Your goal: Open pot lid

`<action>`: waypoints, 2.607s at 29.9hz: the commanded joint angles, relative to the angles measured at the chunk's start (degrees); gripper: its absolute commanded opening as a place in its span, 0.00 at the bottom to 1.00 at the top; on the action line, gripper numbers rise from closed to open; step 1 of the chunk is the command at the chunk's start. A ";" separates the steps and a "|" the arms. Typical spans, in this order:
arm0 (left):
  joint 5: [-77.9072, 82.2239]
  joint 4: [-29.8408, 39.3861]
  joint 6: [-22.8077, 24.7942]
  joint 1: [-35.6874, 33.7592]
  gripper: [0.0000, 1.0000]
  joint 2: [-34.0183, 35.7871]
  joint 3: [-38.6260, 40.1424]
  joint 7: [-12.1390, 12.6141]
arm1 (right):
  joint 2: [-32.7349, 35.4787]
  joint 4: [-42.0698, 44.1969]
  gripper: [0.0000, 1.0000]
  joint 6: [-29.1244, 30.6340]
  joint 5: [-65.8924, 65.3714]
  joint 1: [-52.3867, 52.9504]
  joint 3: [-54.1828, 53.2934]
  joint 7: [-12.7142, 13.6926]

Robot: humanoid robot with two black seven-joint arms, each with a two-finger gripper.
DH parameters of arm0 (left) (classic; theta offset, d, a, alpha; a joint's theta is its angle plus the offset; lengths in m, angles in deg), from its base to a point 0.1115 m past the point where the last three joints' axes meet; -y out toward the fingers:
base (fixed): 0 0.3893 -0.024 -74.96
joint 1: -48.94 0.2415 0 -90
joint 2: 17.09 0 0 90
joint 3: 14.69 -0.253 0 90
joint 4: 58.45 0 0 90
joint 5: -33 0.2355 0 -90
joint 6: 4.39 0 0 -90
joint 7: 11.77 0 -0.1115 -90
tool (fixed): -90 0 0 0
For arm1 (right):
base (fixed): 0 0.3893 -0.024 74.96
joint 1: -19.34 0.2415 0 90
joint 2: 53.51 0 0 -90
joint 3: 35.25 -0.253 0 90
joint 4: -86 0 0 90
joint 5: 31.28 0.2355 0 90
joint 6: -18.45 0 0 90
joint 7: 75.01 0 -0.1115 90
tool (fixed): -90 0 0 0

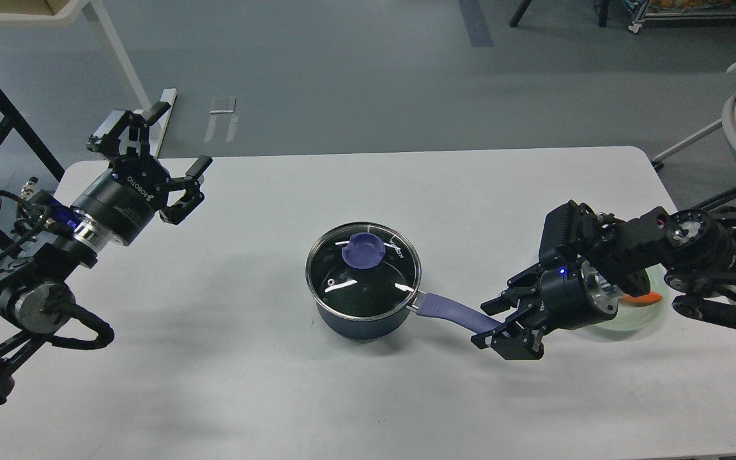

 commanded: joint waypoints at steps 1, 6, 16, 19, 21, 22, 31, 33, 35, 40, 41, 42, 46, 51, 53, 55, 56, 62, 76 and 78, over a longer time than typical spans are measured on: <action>0.17 0.37 0.00 0.01 0.99 0.00 -0.03 0.00 | -0.03 0.02 0.52 -0.10 0.05 -0.62 0.00 -0.01; 1.14 0.46 0.00 0.01 0.99 -0.26 -0.03 0.00 | 0.05 0.02 0.51 -0.28 0.23 -0.71 0.61 -0.01; 18.33 0.98 0.44 -2.80 0.99 -0.53 0.23 -1.90 | -0.03 0.20 0.35 -0.45 0.23 -0.71 0.53 -0.01; 28.18 1.42 0.53 -5.26 0.99 -0.53 0.14 -1.90 | -0.03 0.20 0.32 -0.45 0.23 -0.71 0.53 -0.01; 36.43 2.21 0.44 -7.36 0.99 -0.53 0.14 -1.90 | -0.03 0.20 0.31 -0.45 0.23 -0.71 0.53 -0.01; 41.00 2.56 0.36 -8.50 0.99 -0.61 -0.03 -1.90 | -0.03 0.20 0.31 -0.45 0.23 -0.71 0.53 -0.01; 79.94 13.45 -4.47 -14.49 0.99 -2.19 -3.01 -1.90 | -0.12 0.90 0.31 -0.45 0.40 -0.79 0.53 -0.01; 84.70 15.13 -6.40 -16.06 0.99 -2.90 -7.04 -1.90 | -0.12 0.90 0.31 -0.45 0.40 -0.79 0.53 -0.01; 88.48 15.75 -9.03 -18.35 0.99 -2.99 -11.96 -1.90 | -0.12 0.90 0.31 -0.45 0.40 -0.79 0.53 -0.01; 96.58 11.81 -17.30 -24.68 0.99 -5.53 -24.27 -1.90 | -0.12 0.90 0.31 -0.45 0.40 -0.88 0.53 -0.01; 97.55 10.58 -18.09 -25.21 0.99 -6.41 -25.42 -1.90 | -0.12 0.90 0.31 -0.45 0.40 -0.88 0.53 -0.01; 98.43 9.34 -18.45 -25.48 0.99 -7.37 -26.04 -1.90 | -0.12 0.90 0.31 -0.45 0.40 -0.88 0.53 -0.01; 101.85 4.42 -18.63 -25.48 0.99 -11.50 -26.22 -1.90 | -0.21 0.90 0.31 -0.45 0.40 -0.79 0.53 -0.01; 103.18 -0.41 -18.72 -25.39 0.99 -14.58 -26.31 -1.90 | -0.21 0.90 0.31 -0.45 0.40 -0.88 0.53 -0.01; 103.18 -1.91 -18.72 -25.30 0.99 -15.38 -26.40 -1.90 | -0.21 0.90 0.31 -0.45 0.40 -0.79 0.53 -0.01; 103.18 -2.44 -18.72 -24.95 0.99 -15.47 -26.40 -1.90 | -0.21 0.90 0.31 -0.45 0.49 -0.79 0.53 -0.01; 103.18 -2.71 -18.72 -24.69 0.99 -15.47 -26.57 -1.90 | -0.21 0.90 0.31 -0.45 0.49 -0.88 0.53 -0.01; 102.92 -3.32 -18.72 -24.34 0.99 -15.47 -28.42 -1.90 | -0.21 0.90 0.31 -0.45 0.49 -0.88 0.53 -0.01; 102.65 -3.32 -20.39 -23.46 0.40 -14.33 -28.42 -1.90 | -0.21 0.90 0.32 -0.45 0.49 -0.79 0.53 -0.01; 102.65 -3.15 -20.39 -23.54 0.30 -14.24 -28.33 -1.90 | -0.21 0.81 0.32 -0.45 0.49 -0.79 0.53 -0.01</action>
